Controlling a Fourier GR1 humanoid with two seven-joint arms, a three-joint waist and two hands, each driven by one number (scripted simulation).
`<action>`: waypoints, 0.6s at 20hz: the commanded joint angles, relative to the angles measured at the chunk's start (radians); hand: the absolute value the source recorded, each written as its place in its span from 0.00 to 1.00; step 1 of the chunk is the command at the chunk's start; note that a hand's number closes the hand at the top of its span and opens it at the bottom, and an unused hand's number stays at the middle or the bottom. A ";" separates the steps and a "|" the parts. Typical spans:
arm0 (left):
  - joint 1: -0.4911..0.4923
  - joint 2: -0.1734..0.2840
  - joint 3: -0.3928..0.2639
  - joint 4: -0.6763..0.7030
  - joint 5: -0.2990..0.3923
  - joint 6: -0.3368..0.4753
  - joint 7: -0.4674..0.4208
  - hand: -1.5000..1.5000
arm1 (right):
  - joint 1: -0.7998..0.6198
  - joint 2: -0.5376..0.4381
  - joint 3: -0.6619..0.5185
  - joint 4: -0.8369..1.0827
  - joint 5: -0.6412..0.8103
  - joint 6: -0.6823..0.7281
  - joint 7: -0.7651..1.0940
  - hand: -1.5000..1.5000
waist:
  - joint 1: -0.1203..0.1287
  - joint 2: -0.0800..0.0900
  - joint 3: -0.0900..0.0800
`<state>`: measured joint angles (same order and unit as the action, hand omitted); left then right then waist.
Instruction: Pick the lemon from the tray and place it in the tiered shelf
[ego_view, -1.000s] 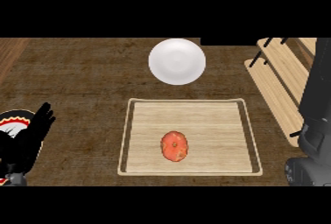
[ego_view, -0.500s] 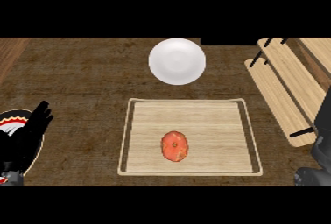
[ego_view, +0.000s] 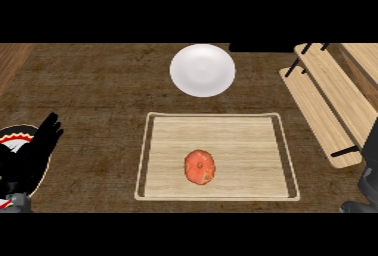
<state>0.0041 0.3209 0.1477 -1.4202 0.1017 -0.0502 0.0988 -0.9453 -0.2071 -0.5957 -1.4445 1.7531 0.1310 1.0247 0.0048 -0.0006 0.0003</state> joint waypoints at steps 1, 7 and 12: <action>0.027 0.012 0.011 0.008 -0.001 -0.021 -0.022 0.50 | -0.039 0.008 -0.018 0.025 -0.039 -0.144 0.079 0.00 | 0.011 0.003 0.000; -0.004 -0.015 -0.006 0.003 -0.023 0.010 0.007 0.50 | -0.076 0.053 -0.042 -0.160 -0.112 -0.116 0.111 0.00 | -0.005 -0.004 0.000; 0.072 -0.042 -0.011 -0.027 -0.032 0.011 -0.045 0.50 | -0.043 0.092 0.005 -0.370 -0.120 -0.123 0.087 0.00 | -0.006 -0.008 -0.001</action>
<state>0.0240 0.3082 0.1531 -1.4256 0.0922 -0.0552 0.0895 -0.9858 -0.1408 -0.6210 -1.6720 1.6364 0.0139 1.0454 0.0009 -0.0040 0.0000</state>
